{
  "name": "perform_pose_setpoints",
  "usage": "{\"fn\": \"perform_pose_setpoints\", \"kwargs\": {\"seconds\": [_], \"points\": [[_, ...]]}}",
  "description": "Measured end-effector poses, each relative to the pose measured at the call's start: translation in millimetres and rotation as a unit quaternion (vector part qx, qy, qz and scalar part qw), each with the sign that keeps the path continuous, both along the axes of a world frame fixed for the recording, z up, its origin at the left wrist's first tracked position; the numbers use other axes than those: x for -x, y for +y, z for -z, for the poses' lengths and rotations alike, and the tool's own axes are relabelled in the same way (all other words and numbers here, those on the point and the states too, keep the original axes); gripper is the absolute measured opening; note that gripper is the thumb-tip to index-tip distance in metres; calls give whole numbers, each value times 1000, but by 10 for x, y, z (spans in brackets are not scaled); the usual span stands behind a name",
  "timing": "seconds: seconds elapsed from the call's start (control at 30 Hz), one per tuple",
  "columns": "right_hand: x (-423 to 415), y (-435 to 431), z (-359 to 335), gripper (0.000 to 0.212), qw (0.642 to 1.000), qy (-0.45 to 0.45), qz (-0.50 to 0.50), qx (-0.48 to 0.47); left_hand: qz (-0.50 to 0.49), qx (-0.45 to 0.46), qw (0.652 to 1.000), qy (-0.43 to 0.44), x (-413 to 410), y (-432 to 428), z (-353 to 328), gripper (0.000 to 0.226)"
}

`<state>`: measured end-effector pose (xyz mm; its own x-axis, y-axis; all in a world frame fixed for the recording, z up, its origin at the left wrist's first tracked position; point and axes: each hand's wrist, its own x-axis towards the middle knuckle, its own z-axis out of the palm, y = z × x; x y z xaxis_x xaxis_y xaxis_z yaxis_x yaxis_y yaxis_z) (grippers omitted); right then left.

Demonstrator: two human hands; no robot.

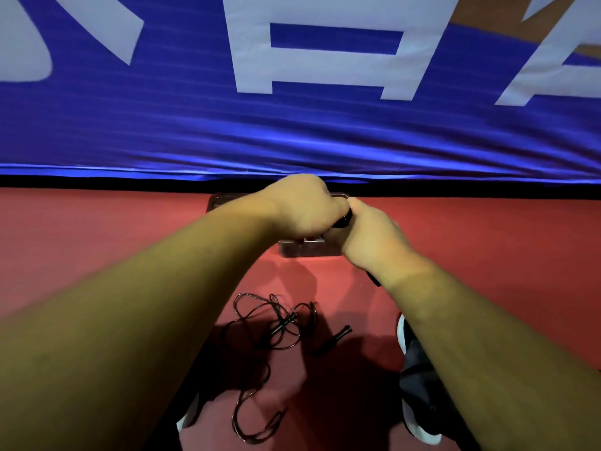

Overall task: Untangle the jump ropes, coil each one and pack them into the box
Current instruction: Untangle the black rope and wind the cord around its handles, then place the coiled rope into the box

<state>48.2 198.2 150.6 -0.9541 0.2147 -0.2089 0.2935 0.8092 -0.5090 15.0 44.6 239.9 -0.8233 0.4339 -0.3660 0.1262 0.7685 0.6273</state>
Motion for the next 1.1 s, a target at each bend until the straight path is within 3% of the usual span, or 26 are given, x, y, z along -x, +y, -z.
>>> {"fn": "perform_pose_setpoints", "kwargs": {"seconds": [0.07, 0.17, 0.3, 0.33, 0.57, 0.73, 0.8, 0.97, 1.1], "points": [[6, -5, 103, 41, 1000, -12, 10, -21, 11, -1, 1000, -8, -16, -5, 22, 40], [31, -20, 182, 37, 998, -46, 18, 32, 0, -20, 998, -55, 0, -43, 106, 36], [14, -114, 94, 80, 990, -84, 5, 110, -34, -7, 998, -60, 116, -151, 255, 31], [1, -139, 95, 81, 988, -92, 2, 122, -45, -4, 997, -65, 152, -188, 294, 29], [-44, -201, 94, 16, 992, -60, -38, 100, -74, -46, 989, -117, 280, -338, 499, 30], [-51, -116, 376, 31, 995, -84, -53, 6, -22, 24, 996, -81, 198, -212, 504, 32], [-35, -103, 460, 32, 993, -107, -49, 27, -27, 48, 994, -89, 202, -157, 551, 31], [39, 15, 691, 41, 984, -142, 21, 108, -71, 32, 975, -207, 373, -221, 722, 25], [179, 42, 946, 21, 978, -131, 58, 152, -142, -10, 966, -216, 598, -254, 1042, 18]]}}
